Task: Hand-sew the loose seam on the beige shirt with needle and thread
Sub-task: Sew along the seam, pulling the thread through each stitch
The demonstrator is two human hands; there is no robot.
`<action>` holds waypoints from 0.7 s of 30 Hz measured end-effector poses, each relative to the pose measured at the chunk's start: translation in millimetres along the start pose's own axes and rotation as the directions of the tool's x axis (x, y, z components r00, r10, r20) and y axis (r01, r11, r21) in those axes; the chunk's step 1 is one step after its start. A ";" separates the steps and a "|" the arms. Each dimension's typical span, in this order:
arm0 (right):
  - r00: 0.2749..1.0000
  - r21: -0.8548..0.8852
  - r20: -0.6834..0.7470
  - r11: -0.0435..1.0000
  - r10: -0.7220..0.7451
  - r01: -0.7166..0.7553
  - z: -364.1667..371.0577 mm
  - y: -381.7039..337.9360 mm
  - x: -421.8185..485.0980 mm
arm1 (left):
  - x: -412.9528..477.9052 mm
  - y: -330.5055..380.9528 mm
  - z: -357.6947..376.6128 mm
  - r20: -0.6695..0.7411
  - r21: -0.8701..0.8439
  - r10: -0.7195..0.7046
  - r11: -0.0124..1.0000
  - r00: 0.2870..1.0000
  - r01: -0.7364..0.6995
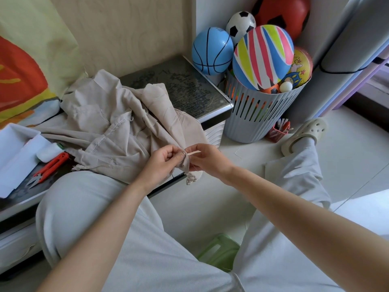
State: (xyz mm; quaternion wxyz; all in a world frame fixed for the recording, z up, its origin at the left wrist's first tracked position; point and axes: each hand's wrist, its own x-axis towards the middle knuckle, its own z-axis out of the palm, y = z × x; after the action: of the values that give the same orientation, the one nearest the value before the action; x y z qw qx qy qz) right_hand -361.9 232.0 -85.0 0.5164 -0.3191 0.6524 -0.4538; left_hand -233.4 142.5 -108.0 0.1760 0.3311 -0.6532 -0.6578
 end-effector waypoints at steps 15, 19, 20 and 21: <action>0.855 -0.785 -0.186 0.597 -0.484 0.168 -9.4 11.0 -13.9 | 1.0 4.5 2.5 -0.098 0.006 -0.056 0.998 0.994 0.057; 0.763 -0.838 0.027 0.402 -0.646 0.370 0.9 11.1 -11.3 | 0.6 4.0 0.1 -0.047 0.028 -0.037 0.999 0.998 0.038; 0.744 -0.836 0.046 0.382 -0.667 0.394 2.7 10.4 -9.7 | -0.2 3.7 -0.5 -0.037 0.025 -0.037 0.999 0.999 0.037; 0.728 -0.829 0.053 0.376 -0.684 0.413 3.7 9.2 -8.4 | -1.2 3.9 -0.5 -0.034 0.032 -0.035 0.999 0.999 0.036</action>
State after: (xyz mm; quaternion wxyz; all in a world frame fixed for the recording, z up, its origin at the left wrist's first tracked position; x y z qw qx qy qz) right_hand -355.7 242.0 -90.5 0.0272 -0.6412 0.7053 -0.3011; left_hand -233.0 142.6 -103.9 0.1698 0.3562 -0.6548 -0.6446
